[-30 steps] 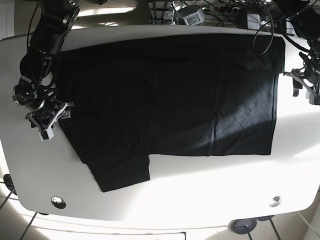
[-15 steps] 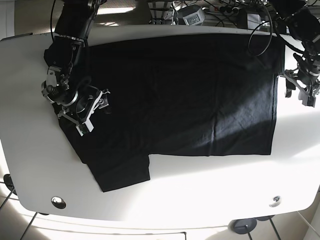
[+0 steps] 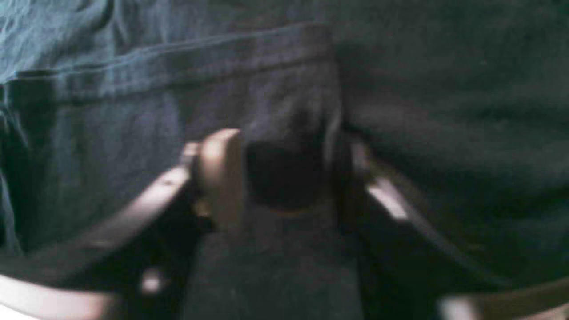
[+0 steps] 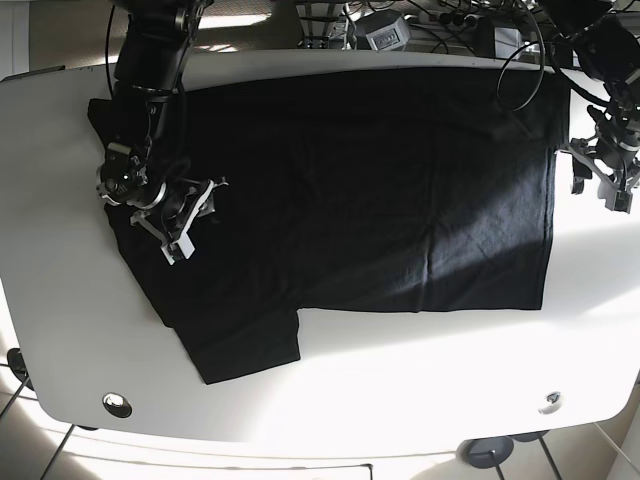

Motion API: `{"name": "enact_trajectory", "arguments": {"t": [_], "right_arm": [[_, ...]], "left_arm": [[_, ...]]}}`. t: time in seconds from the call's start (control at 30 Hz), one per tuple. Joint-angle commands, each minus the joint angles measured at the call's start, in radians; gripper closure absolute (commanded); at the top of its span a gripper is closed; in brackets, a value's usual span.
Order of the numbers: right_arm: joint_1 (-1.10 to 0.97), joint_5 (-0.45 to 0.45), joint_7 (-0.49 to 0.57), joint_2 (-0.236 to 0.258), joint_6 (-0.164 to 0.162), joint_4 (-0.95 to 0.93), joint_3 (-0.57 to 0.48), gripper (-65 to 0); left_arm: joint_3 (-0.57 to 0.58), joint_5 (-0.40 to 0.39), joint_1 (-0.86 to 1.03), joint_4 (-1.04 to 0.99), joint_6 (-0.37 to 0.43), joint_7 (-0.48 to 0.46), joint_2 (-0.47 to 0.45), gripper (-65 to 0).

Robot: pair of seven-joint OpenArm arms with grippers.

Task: Fold the T-shirt properly
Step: 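Grasp the shirt side edge with the right gripper and tug it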

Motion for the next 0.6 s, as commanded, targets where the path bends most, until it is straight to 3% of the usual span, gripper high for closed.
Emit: {"name": "enact_trajectory", "arguments": {"t": [0.03, 0.23, 0.4, 0.6], "right_arm": [[0.021, 0.012, 0.02, 0.007, 0.001, 0.015, 0.001, -17.3], [0.019, 0.012, 0.02, 0.007, 0.001, 0.014, 0.002, -1.9], [0.016, 0.012, 0.02, 0.007, 0.001, 0.055, 0.008, -1.7], [-0.011, 0.008, -0.023, 0.014, 0.001, 0.267, 0.018, -1.6]], "left_arm": [[-0.005, -0.012, -0.008, 0.016, 0.002, -0.022, -0.021, -26.9], [-0.003, -0.012, -0.008, 0.016, 0.002, -0.022, -0.021, -26.9], [-0.003, -0.012, -0.008, 0.014, 0.002, -0.022, -0.021, -26.9], [-0.005, -0.01, -0.008, 0.014, 0.002, -0.022, -0.021, -26.9]]}}
